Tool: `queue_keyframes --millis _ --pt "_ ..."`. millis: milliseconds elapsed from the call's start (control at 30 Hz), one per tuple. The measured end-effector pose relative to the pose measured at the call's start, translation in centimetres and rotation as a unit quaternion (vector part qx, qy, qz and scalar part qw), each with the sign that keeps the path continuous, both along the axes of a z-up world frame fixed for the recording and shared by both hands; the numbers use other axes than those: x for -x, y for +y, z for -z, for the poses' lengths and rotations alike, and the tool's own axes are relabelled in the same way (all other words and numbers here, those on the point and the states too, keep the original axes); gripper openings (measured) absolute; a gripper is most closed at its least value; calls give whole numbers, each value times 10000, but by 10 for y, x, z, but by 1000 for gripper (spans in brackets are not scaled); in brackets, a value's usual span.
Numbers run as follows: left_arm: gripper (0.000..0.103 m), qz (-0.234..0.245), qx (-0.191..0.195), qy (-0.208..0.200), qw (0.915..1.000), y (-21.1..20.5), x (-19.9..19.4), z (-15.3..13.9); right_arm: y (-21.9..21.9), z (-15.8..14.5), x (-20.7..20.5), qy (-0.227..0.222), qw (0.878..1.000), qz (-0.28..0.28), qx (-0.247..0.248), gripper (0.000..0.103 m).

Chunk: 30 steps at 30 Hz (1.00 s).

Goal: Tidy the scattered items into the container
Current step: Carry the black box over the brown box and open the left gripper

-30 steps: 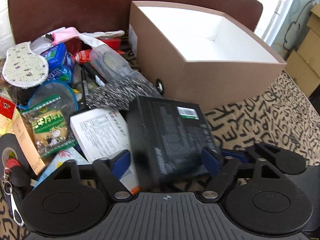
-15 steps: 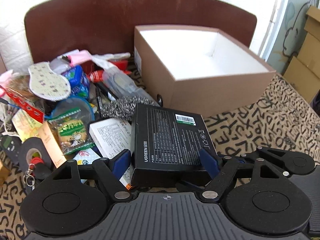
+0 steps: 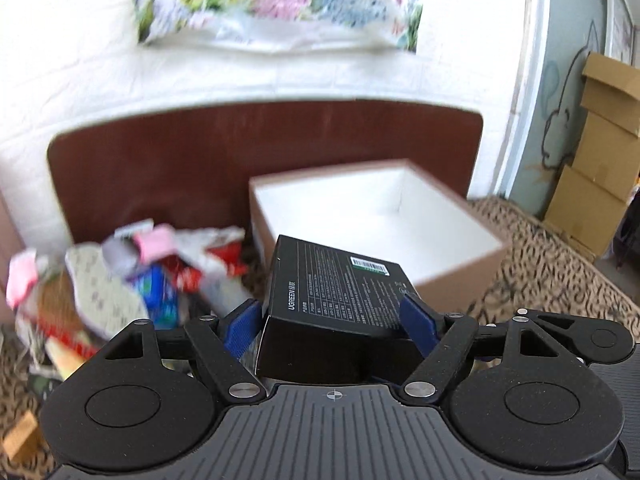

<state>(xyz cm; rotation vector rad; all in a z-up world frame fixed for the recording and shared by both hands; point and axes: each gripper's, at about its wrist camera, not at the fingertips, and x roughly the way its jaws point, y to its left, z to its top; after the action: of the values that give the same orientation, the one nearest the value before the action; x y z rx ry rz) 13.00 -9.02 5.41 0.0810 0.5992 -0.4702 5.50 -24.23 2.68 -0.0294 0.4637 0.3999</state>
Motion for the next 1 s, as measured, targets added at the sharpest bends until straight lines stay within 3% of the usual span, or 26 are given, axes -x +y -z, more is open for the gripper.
queue_keyframes --millis 200,400,600,767,1000 --pt "83 119 19 -255 9996 -32 -35 -12 -21 -13 -43 -52 9997 241 -50 58" --pt "84 206 24 -278 9994 -58 -75 -6 -37 -7 -75 26 9991 413 -101 58" --pt "83 249 -108 -181 9995 -78 -113 19 -49 9 -122 407 9977 513 -180 58" --pt "84 256 -144 162 9994 -82 -145 44 -54 29 -151 673 9960 552 -188 58" --pt "83 361 -291 243 9986 -94 -163 65 -47 44 -180 902 9950 433 -54 55"
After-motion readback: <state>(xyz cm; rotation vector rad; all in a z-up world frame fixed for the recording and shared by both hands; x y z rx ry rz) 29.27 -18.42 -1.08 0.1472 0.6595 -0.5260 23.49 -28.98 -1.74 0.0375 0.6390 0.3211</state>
